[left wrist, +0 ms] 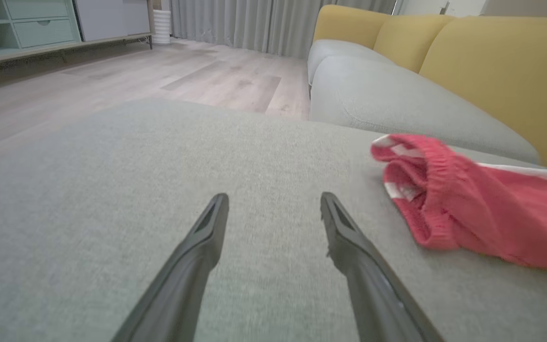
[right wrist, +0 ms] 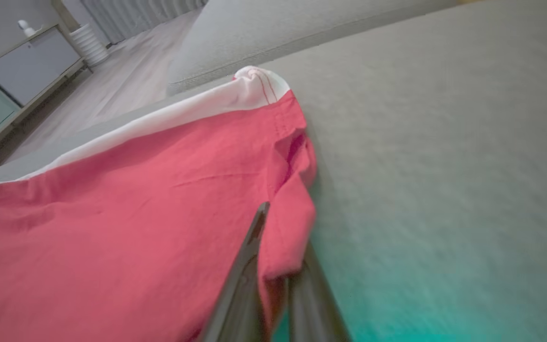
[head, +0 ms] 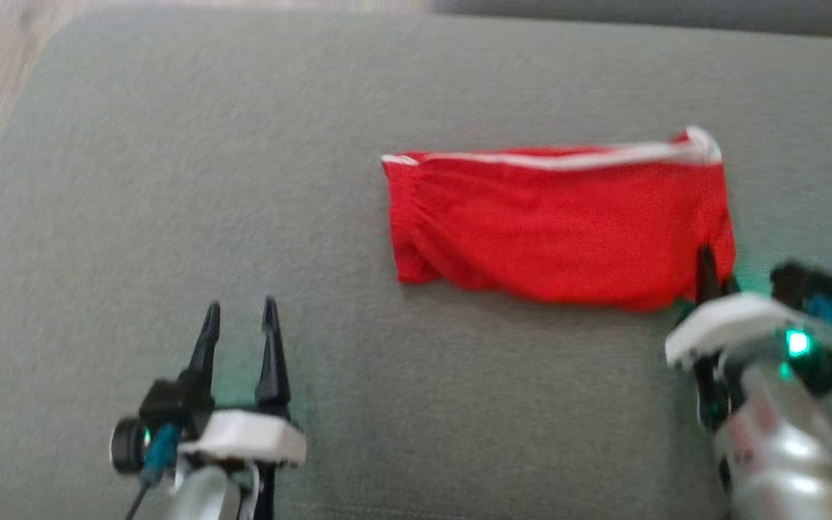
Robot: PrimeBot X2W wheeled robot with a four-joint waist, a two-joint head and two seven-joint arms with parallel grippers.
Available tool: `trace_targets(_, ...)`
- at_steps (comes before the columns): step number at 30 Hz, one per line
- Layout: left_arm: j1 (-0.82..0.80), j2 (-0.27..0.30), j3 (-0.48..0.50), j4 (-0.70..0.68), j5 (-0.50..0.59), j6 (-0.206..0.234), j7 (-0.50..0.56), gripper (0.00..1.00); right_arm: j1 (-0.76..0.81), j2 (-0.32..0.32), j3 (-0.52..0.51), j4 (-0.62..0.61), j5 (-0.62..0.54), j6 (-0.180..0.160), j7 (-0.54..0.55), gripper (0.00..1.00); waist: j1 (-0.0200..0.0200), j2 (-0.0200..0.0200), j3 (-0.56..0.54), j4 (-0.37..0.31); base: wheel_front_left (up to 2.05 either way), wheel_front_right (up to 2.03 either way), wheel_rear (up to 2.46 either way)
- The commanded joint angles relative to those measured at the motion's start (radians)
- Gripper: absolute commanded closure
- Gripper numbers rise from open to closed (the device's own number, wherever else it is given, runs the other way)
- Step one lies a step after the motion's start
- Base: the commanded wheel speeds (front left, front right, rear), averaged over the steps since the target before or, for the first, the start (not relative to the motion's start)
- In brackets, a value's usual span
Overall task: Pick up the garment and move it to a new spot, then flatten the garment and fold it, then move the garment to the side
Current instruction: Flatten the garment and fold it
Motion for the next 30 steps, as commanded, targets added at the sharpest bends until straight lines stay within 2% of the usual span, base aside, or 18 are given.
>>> trace_targets(1,0.018,0.015,0.049,-0.023,0.015,-0.008,-0.01,0.0,0.052,0.016,0.043,-0.06,0.038,0.003,-0.011,1.0,0.0001,-0.0001,-0.082,-0.083,0.0,0.0,0.0)
trace_targets(7,0.094,0.015,0.073,-0.023,0.032,-0.024,-0.01,0.0,0.206,0.014,0.12,-0.204,0.123,0.003,-0.011,1.0,0.0001,-0.0001,-0.117,-0.133,0.0,0.0,0.0)
trace_targets(13,0.095,0.015,0.049,-0.019,0.027,-0.031,-0.01,0.0,0.218,-0.004,0.136,-0.306,0.11,0.003,-0.012,1.0,0.0001,-0.0001,-0.117,-0.108,0.0,0.0,0.0)
trace_targets(16,0.093,0.015,0.042,-0.012,0.024,-0.035,-0.01,0.0,0.19,0.0,0.18,-0.375,0.093,0.003,-0.012,1.0,0.0001,-0.0001,-0.119,-0.081,0.0,0.0,0.0)
trace_targets(19,0.097,0.015,0.035,-0.006,0.019,-0.038,-0.01,0.0,0.155,0.009,0.273,-0.431,0.093,0.003,-0.012,1.0,0.0001,-0.0001,-0.123,-0.05,0.0,0.0,0.0)
trace_targets(22,0.105,0.015,0.026,0.002,0.012,-0.039,-0.01,0.0,0.132,0.016,0.416,-0.459,0.111,0.003,-0.012,1.0,0.0001,-0.0001,-0.131,-0.01,0.0,0.0,0.0)
trace_targets(26,0.111,0.015,0.013,0.011,0.006,-0.04,-0.01,0.0,0.122,0.019,0.641,-0.412,0.204,0.003,-0.012,1.0,0.0001,-0.0001,-0.14,0.038,0.0,0.0,0.0)
trace_targets(27,0.111,0.015,0.009,0.012,0.005,-0.039,-0.01,0.0,0.118,0.019,0.69,-0.404,0.227,0.003,-0.012,0.6,0.0001,-0.0001,-0.141,0.048,0.0,0.0,0.0)
trace_targets(28,0.112,0.015,0.007,0.014,0.005,-0.039,-0.01,0.0,0.117,0.019,0.732,-0.401,0.256,0.003,-0.012,0.0,0.0001,-0.0001,-0.143,0.055,0.0,0.0,0.0)
trace_targets(30,0.113,0.015,0.008,0.015,0.005,-0.036,-0.01,0.0,0.124,0.019,0.787,-0.412,0.326,0.003,-0.012,0.0,0.0001,-0.0001,-0.144,0.058,0.0,0.0,0.0)
